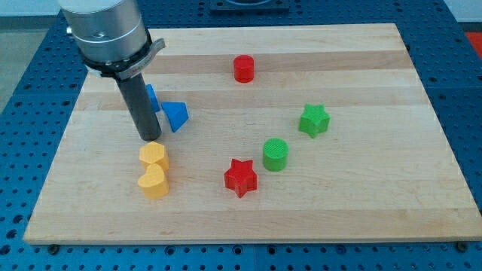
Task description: Separate yellow hexagon and yellow heart
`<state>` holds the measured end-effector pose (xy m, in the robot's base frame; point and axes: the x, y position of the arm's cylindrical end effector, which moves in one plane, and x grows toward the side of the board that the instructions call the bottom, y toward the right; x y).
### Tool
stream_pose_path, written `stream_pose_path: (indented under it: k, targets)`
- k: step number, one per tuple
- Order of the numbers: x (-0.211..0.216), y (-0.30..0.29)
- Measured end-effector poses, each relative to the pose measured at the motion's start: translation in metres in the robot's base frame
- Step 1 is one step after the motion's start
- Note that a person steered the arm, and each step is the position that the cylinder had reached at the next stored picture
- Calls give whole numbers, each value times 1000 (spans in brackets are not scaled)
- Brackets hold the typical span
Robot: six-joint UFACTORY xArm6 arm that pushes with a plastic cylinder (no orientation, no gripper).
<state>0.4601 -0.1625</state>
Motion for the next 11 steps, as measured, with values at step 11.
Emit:
stream_pose_path:
  k: [11]
  targets:
    - [77,29]
